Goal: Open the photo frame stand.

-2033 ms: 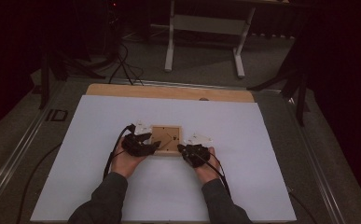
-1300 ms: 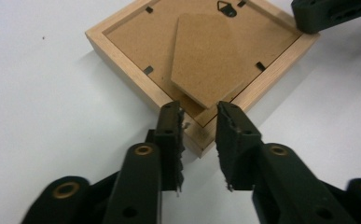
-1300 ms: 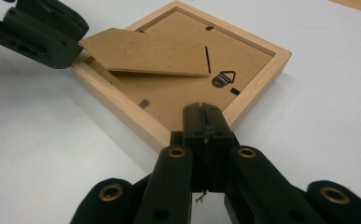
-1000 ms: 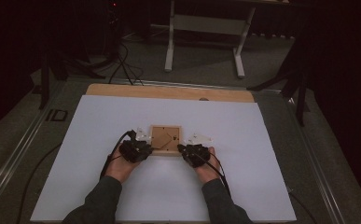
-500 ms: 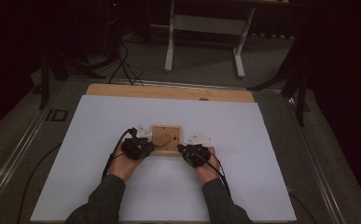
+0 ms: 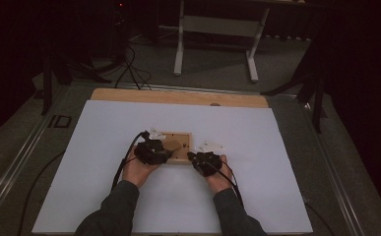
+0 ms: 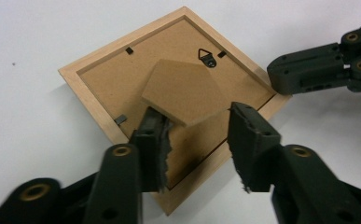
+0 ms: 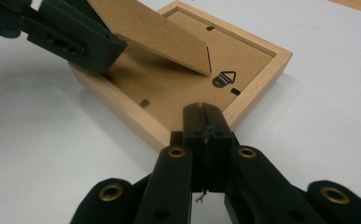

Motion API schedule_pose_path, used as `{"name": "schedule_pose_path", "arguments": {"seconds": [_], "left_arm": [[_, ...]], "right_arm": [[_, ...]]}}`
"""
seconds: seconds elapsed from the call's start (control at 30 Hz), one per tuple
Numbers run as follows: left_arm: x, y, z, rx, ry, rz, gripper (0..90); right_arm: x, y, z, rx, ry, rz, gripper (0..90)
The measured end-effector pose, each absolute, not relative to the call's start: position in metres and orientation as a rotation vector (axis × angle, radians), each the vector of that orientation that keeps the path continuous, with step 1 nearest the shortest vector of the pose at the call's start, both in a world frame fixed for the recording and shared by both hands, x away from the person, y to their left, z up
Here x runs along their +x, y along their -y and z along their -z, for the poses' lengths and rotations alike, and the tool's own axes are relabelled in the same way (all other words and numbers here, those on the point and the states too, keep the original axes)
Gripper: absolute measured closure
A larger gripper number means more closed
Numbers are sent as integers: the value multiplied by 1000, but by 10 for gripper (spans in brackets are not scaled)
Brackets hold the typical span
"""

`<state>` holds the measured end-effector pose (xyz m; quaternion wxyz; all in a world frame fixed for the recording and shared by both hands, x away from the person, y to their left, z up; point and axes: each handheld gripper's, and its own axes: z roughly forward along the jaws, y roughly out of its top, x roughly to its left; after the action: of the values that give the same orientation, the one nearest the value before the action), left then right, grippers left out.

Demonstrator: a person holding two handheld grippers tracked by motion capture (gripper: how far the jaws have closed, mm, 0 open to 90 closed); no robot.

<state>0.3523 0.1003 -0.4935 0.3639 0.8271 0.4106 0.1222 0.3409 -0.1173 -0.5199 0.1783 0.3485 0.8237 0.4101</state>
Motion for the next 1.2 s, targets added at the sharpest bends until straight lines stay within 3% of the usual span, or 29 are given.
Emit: {"name": "schedule_pose_path", "arguments": {"seconds": [0.5,1.2], "left_arm": [[365,-99,498,2073,-1125,-263,483],[377,-95,502,2017,-1187,-206,506]], "right_arm": [[341,117,520,988,-2332,-1159,897],[342,118,520,988,-2337,-1164,896]]}}
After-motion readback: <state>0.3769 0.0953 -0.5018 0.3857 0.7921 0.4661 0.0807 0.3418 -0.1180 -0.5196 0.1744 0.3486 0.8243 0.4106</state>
